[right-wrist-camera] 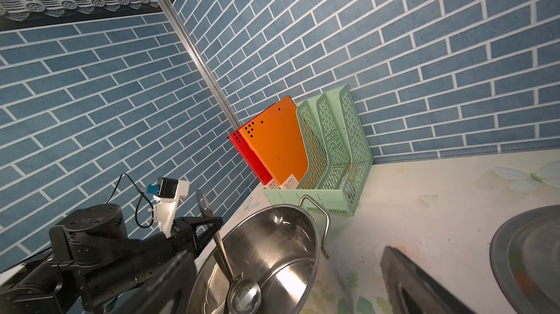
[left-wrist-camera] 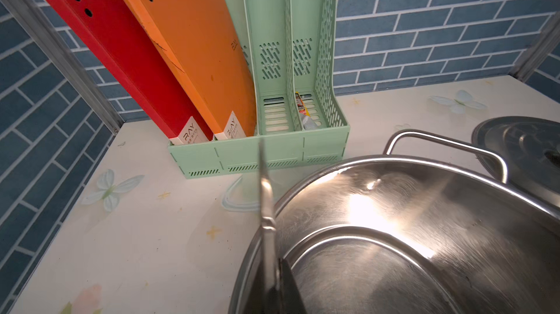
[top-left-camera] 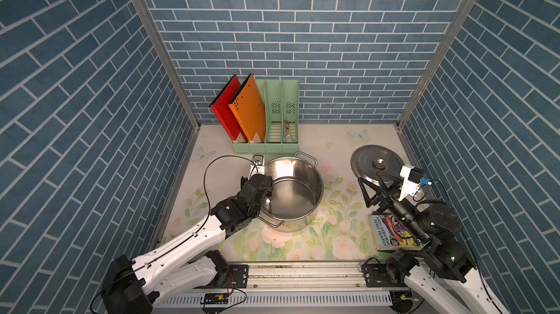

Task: Stir the soup with a spoon
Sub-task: Stir the soup in the pan with a stick.

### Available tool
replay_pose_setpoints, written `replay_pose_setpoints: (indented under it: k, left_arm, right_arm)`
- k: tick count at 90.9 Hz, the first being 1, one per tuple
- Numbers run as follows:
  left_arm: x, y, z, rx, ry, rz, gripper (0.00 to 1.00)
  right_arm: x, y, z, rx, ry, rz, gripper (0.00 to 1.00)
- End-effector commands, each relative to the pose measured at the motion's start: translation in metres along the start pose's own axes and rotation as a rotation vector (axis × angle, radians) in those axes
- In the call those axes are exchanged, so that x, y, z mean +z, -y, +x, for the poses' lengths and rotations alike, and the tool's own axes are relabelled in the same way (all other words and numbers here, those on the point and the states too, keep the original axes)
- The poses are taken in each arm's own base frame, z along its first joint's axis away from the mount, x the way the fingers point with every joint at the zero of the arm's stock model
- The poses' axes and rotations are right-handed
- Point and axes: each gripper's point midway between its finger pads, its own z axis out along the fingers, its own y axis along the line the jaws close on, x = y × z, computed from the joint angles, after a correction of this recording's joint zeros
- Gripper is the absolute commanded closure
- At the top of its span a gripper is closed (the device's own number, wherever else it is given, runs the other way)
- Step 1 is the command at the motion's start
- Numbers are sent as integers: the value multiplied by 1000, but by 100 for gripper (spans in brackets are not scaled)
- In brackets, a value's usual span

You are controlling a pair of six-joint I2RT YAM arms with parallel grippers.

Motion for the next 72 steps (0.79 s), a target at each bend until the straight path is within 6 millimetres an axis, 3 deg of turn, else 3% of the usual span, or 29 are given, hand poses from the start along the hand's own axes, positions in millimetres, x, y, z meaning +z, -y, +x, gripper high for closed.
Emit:
replay_pose_setpoints:
  k: [1, 16, 42, 55, 72]
  left_arm:
    - [12, -5, -13, 17, 24, -25, 100]
    - [34, 18, -32, 28, 66, 27, 100]
    - [65, 93, -73, 0, 146, 244, 100]
    - [64, 129, -75, 1, 160, 344, 100]
    - [42, 182, -68, 30, 162, 472, 100]
  right_arm:
    - [-6, -3, -7, 18, 20, -6, 0]
    - [-12, -1, -11, 15, 33, 13, 0]
    - [-21, 0, -15, 15, 44, 28, 0]
    - [-26, 1, -18, 14, 52, 43, 0]
    - [-27, 3, -16, 13, 47, 51, 0]
